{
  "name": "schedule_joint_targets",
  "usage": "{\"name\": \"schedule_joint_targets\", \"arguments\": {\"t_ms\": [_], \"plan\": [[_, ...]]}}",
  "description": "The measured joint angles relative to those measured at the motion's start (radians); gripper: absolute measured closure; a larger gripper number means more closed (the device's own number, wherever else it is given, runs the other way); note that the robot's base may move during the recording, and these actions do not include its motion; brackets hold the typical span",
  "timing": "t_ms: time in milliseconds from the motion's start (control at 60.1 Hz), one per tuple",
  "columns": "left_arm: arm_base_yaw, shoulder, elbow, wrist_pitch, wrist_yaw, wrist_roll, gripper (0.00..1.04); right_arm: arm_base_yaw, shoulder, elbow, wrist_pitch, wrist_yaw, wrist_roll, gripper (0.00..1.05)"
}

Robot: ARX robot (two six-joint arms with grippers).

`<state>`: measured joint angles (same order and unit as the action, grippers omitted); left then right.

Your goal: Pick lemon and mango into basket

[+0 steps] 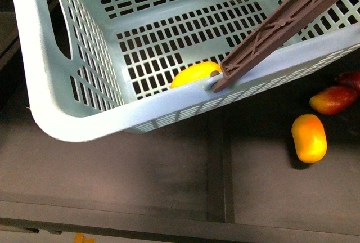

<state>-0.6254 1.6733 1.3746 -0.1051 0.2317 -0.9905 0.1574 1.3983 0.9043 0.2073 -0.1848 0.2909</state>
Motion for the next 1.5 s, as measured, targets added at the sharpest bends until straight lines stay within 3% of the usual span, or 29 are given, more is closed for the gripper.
{"name": "schedule_joint_targets", "arguments": {"t_ms": [33,300,632,699,782,1148,1198,1498], "plan": [[0.000,0.000,0.000,0.000,0.000,0.000,0.78,0.011,0.006,0.003,0.003,0.005,0.000,0.42],[0.000,0.000,0.000,0.000,0.001,0.000,0.78,0.051,0.031,0.032,0.024,0.065,-0.005,0.07],[0.000,0.001,-0.002,0.000,-0.003,-0.001,0.78,-0.034,-0.124,-0.064,0.028,0.122,-0.006,0.09],[0.002,0.001,-0.003,0.000,-0.006,-0.002,0.78,-0.036,-0.156,-0.129,0.174,0.246,-0.090,0.18],[0.001,0.001,-0.003,0.000,-0.005,0.006,0.78,-0.045,-0.197,-0.241,0.333,0.286,-0.186,0.32],[0.001,0.001,-0.003,0.000,0.000,0.000,0.78,-0.091,-0.389,-0.575,0.462,0.251,-0.279,0.93],[0.001,0.001,-0.003,0.000,-0.001,0.000,0.78,-0.119,-0.415,-0.605,0.466,0.200,-0.282,1.02],[0.001,0.001,-0.003,0.000,-0.002,0.001,0.78,-0.154,-0.575,-0.748,0.451,0.188,-0.286,1.03]]}}
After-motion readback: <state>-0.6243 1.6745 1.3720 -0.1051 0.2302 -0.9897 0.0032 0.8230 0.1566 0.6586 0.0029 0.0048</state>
